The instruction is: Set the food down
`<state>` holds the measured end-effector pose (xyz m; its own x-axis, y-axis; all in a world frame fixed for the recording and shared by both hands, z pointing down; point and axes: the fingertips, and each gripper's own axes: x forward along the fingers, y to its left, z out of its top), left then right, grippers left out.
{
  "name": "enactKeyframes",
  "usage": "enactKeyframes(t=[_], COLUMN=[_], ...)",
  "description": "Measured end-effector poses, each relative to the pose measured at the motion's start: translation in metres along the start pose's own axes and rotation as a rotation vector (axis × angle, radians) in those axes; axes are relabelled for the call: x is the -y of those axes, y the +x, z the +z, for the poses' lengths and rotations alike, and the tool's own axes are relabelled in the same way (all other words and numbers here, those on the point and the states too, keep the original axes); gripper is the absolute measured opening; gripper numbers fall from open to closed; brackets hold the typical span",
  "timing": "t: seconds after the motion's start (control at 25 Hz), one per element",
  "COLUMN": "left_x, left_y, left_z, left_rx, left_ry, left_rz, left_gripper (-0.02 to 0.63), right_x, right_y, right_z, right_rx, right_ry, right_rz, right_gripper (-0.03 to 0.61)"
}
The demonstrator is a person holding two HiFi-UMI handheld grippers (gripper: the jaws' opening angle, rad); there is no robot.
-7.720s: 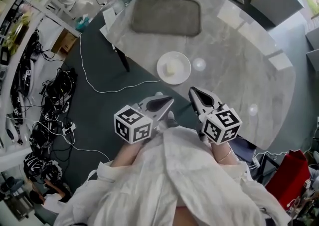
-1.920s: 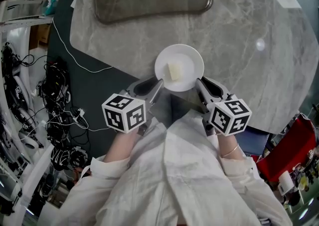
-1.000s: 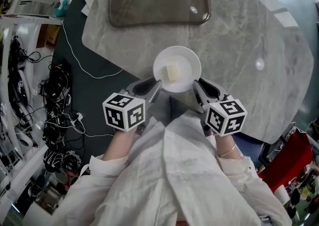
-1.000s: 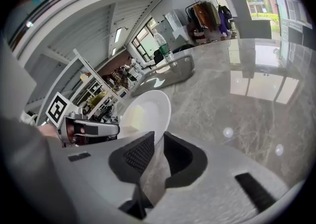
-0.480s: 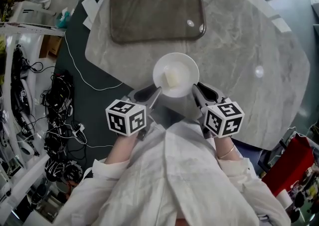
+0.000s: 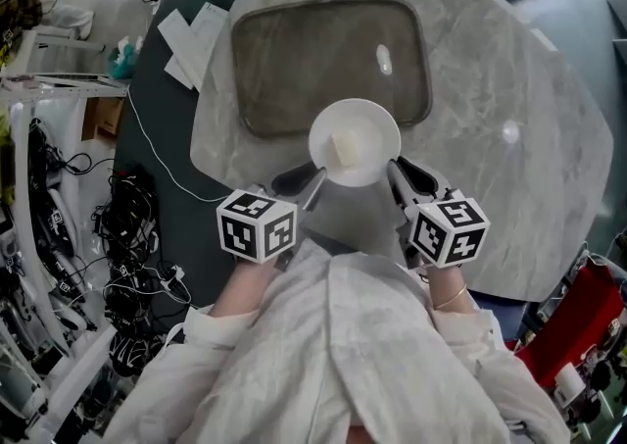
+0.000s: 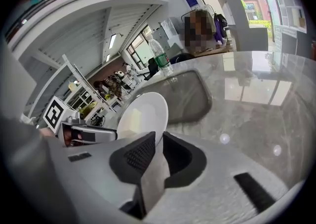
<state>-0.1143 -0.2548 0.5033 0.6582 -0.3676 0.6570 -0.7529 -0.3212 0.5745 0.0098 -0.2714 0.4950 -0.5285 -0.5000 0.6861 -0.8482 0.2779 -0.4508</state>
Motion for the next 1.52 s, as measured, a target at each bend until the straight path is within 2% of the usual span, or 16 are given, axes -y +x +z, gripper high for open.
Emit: enactKeyframes(t=[0.4, 0.56, 0.88, 1.52], left_x=[-0.049, -0.064, -0.08, -0.089], left_y=[0.013, 0.024, 0.038, 0.053], left_z=[0.079, 0.1, 0.118, 0.13], left_rx=[-0.034, -0.041, -0.067, -0.074], left_ry=[0.062, 0.073, 0.075, 0.02], left_rz=[-0.058, -0.077, -0.105, -0.068], left_gripper=[0.081, 0.081, 0.081, 0.097], right_x=[-0.001, 0.005, 0.013, 0.021], right_y=[0.056, 0.074, 0.094, 0.108], right_z=[0.067, 0.085, 0.097, 0.099], right_rx=[0.019, 0.021, 0.001, -0.03], right_ry=[0.014, 0.015, 0.035, 0.071], right_rz=[-0.037, -0.039, -0.057, -0.078], right_gripper=[0.043, 0.043, 0.043, 0.043])
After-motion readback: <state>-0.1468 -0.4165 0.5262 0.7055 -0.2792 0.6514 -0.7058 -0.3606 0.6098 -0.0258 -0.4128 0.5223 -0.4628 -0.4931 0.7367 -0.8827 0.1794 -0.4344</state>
